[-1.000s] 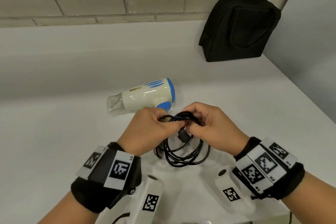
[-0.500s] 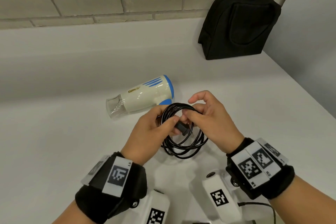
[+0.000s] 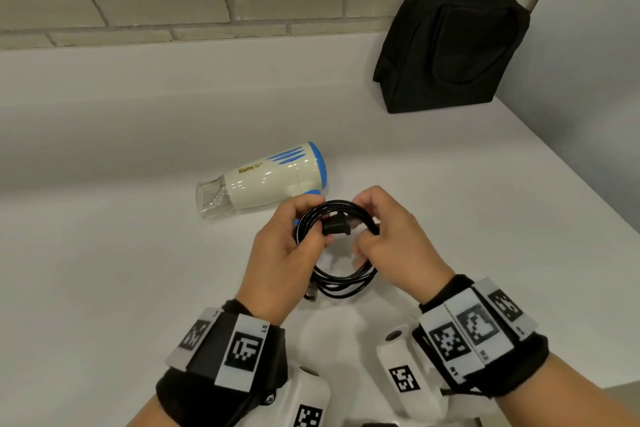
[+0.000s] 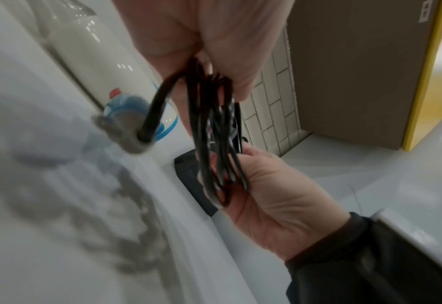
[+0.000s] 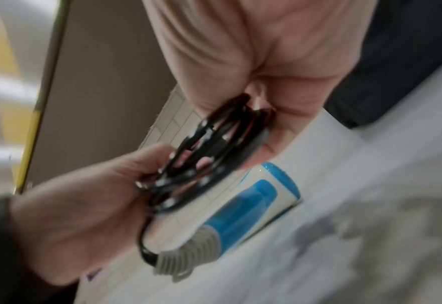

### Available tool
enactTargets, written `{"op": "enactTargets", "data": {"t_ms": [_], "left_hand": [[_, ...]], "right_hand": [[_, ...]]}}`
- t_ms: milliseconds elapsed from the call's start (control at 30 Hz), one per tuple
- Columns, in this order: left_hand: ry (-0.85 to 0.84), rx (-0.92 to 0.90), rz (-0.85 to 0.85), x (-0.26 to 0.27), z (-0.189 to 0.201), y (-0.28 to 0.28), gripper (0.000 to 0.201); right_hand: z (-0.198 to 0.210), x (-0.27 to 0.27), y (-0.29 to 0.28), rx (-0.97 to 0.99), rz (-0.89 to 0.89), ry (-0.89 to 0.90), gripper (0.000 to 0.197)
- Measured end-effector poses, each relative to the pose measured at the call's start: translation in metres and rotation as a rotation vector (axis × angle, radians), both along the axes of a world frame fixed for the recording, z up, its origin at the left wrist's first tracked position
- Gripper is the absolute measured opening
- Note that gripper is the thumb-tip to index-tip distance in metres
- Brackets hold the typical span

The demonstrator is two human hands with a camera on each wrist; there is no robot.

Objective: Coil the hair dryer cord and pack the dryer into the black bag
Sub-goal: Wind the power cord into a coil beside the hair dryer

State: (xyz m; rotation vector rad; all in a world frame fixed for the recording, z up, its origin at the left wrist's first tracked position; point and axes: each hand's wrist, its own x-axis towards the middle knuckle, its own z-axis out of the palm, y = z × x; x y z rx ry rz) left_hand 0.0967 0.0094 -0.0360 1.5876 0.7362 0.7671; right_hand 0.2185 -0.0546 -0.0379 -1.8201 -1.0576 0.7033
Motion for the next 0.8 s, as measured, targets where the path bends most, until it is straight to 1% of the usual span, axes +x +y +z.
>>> {"op": "enactTargets", "data": {"t_ms": [33, 100, 167, 233, 333, 433, 500, 533, 600, 667, 700, 733, 800], "left_hand": [[0.035, 0.025, -0.013, 0.0, 0.001, 0.001, 0.035], [0.092, 0.042, -0.028, 0.001, 0.004, 0.004, 0.035], [0.091, -0.032, -0.027, 0.002, 0.006, 0.007, 0.036], [0.057, -0.151, -0.021, 0.002, 0.006, 0.01, 0.036], [0.022, -0.253, -0.054, -0.001, 0.005, 0.014, 0.039], [-0.073, -0.38, -0.153, -0.005, 0.006, 0.018, 0.038], [-0.166, -0.477, -0.25, -0.006, 0.008, 0.017, 0.028], [-0.218, -0.52, -0.298, -0.008, 0.008, 0.018, 0.028], [-0.325, -0.601, -0.372, -0.009, 0.007, 0.02, 0.038], [-0.39, -0.659, -0.387, -0.007, 0.007, 0.021, 0.034], [-0.405, -0.666, -0.381, -0.006, 0.008, 0.02, 0.031], [-0.416, -0.663, -0.364, -0.004, 0.009, 0.019, 0.028], [-0.458, -0.659, -0.311, -0.002, 0.012, 0.018, 0.031]], "right_hand": [[0.002, 0.001, 0.001, 0.045, -0.026, -0.064, 0.042], [0.008, 0.003, 0.003, 0.118, -0.039, -0.134, 0.044], [0.011, 0.004, 0.005, 0.146, -0.022, -0.168, 0.042], [0.011, 0.003, 0.006, 0.148, -0.008, -0.141, 0.042], [0.01, 0.004, 0.006, 0.16, -0.044, -0.04, 0.04], [0.013, 0.012, 0.006, 0.164, -0.159, -0.035, 0.033], [0.016, 0.013, 0.006, 0.165, -0.186, 0.0, 0.028], [0.016, 0.013, 0.006, 0.154, -0.186, 0.039, 0.025], [0.015, 0.01, 0.007, 0.122, -0.183, 0.138, 0.019], [0.012, 0.005, 0.008, 0.116, -0.168, 0.243, 0.015], [0.011, 0.003, 0.008, 0.127, -0.162, 0.314, 0.016], [0.01, 0.0, 0.009, 0.142, -0.163, 0.419, 0.019], [0.01, -0.003, 0.01, 0.179, -0.181, 0.73, 0.025]]}}
